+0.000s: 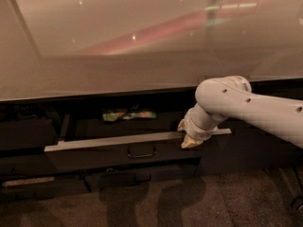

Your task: Open top drawer

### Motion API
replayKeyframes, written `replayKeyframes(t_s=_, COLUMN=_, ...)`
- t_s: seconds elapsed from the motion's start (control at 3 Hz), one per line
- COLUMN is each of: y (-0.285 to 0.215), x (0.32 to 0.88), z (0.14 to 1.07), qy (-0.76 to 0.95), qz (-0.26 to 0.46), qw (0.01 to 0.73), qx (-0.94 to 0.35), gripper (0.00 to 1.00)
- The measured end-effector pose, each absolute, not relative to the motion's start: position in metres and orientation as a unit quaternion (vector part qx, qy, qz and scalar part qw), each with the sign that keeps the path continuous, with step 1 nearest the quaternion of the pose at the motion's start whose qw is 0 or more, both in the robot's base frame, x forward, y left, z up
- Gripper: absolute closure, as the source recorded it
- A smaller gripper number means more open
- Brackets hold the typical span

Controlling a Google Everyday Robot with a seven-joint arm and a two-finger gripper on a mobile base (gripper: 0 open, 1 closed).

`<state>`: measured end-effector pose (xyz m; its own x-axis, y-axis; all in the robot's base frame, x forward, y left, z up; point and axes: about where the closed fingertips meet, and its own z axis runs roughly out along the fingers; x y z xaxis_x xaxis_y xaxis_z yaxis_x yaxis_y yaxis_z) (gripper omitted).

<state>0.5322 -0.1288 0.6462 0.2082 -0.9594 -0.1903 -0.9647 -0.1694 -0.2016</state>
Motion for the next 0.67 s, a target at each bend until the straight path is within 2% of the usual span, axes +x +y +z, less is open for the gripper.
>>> replayKeyframes(t_s=0.67, y=-0.126, x=0.5245, z=0.6437, qy=0.625, qz=0.011, qw=0.14, qx=-0.768, gripper=1.0)
